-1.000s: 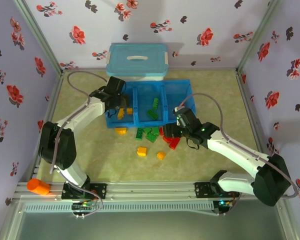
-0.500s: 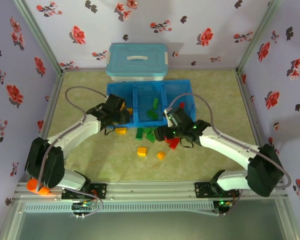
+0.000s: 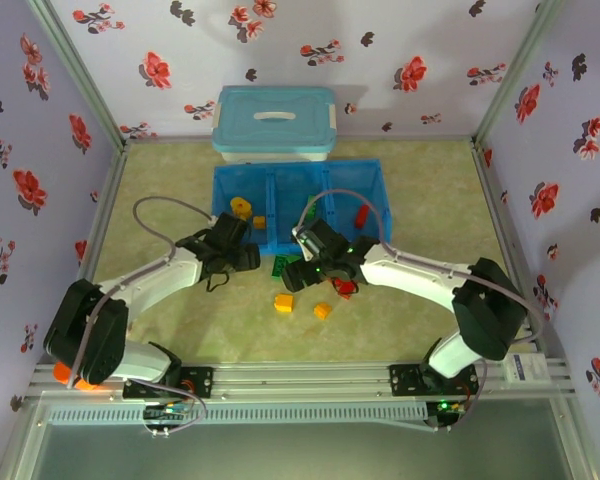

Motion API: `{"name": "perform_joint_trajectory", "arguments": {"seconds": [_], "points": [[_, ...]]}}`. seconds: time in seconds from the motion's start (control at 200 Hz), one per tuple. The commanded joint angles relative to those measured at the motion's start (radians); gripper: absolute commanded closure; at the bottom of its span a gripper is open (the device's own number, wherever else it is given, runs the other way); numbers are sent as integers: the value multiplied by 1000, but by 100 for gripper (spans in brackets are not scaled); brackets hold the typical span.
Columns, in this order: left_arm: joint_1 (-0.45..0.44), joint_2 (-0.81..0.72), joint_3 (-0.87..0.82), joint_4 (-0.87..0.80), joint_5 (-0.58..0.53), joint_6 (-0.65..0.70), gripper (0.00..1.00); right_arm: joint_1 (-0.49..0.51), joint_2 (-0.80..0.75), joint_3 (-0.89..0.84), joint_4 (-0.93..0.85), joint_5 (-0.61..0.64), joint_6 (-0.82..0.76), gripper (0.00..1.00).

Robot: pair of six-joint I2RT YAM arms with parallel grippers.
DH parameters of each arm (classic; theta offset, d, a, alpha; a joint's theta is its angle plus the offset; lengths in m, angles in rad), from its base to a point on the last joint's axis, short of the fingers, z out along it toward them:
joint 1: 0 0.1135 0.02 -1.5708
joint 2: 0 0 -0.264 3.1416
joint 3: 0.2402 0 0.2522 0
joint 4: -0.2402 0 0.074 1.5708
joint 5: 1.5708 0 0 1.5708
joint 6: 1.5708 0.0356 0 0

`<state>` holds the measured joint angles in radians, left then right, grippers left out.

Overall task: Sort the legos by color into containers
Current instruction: Pick up the lego from the center of the table.

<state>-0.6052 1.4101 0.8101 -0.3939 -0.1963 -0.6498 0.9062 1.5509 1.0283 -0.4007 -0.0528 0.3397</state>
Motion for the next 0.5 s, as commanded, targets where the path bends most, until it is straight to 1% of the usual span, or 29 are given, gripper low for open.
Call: {"name": "perform_joint_trajectory", "arguments": {"seconds": [0.0, 0.195, 0.495], "points": [[-11, 54, 25, 24, 14, -15, 17, 8, 3, 33, -15, 19, -18, 15], [-16, 134, 58, 41, 21, -7, 16, 7, -9, 12, -11, 35, -16, 15], [-14, 220, 123, 14, -18, 17, 15, 8, -13, -8, 2, 41, -11, 15]]}}
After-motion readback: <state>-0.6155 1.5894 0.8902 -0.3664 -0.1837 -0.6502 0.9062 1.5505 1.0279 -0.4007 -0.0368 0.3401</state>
